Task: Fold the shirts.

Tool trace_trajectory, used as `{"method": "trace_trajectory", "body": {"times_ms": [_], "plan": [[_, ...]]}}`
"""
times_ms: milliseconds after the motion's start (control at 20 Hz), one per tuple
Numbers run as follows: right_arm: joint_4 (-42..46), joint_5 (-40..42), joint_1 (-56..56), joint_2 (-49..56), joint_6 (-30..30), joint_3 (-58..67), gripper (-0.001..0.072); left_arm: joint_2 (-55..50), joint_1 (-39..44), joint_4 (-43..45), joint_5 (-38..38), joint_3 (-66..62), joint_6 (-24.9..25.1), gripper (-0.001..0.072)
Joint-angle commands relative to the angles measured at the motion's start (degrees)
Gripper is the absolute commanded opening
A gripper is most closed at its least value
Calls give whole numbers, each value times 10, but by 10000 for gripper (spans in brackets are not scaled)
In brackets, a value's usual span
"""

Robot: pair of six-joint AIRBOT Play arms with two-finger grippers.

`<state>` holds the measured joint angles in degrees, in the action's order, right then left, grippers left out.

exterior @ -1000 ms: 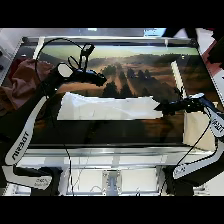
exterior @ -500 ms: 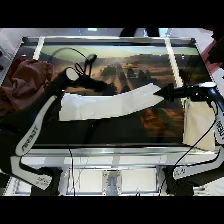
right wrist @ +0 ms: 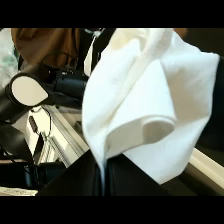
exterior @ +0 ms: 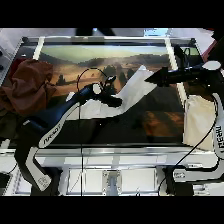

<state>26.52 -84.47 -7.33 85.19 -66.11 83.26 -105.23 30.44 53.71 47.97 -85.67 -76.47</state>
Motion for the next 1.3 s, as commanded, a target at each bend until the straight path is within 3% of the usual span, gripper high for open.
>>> {"method": "trace_trajectory", "body": {"times_ms": [0,250,600,900,950,1050,1100,1250], "plan": [[21,6,58,-3,-21,31,26,16,-40,31,29,-39,-17,13],[50,93,172,-3,-47,68,24,126,-177,60,104,-70,-16,13],[76,376,405,77,-49,68,23,209,-280,114,162,-70,-14,13],[-92,498,520,213,0,68,26,209,-279,124,181,-69,0,14],[-113,515,526,217,5,68,46,209,-279,124,181,-69,0,14],[-141,535,520,211,40,68,429,209,-279,124,181,-69,0,14],[-142,535,508,204,53,68,475,209,-279,124,183,-69,0,14],[-84,473,425,173,59,68,474,209,-279,126,196,-69,5,14]]}}
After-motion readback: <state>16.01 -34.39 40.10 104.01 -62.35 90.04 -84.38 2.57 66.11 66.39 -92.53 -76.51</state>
